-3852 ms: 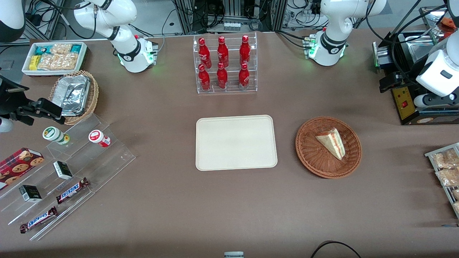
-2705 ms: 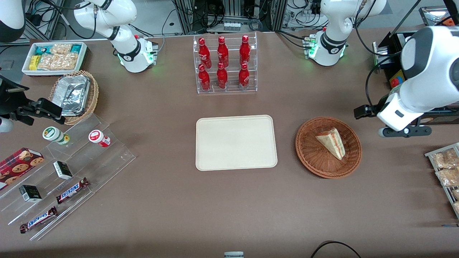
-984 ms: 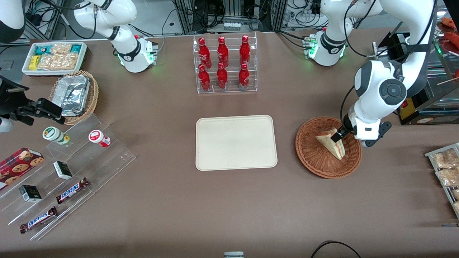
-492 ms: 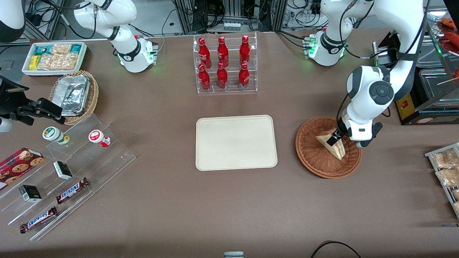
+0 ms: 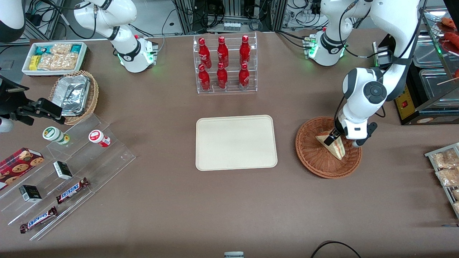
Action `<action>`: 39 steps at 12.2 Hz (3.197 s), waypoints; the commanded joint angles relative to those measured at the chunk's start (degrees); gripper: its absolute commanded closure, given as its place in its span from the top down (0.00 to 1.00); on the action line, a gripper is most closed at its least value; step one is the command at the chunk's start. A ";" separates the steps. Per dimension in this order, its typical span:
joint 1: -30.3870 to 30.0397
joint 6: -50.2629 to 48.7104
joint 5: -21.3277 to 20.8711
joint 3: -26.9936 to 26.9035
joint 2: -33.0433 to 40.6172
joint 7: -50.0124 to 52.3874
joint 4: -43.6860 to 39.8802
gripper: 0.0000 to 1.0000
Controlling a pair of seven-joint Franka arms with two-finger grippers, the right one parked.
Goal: Place sandwich from basket to tray
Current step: 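Lower the left gripper and close it on the sandwich's wrapped edge, then lift the sandwich and carry it with the left gripper over the tray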
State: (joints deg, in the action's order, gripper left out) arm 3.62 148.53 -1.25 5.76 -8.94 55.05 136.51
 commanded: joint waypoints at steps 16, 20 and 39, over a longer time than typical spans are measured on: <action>0.33 -30.40 -1.90 10.83 -8.45 -3.71 -30.24 0.05; 0.33 -30.67 -8.15 19.71 -14.60 -5.04 -36.30 0.03; 20.19 -28.13 -15.44 22.10 -38.61 12.10 -58.20 0.18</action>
State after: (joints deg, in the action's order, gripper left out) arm 23.03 119.49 -14.57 28.00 -46.41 65.60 79.88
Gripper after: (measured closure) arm 0.872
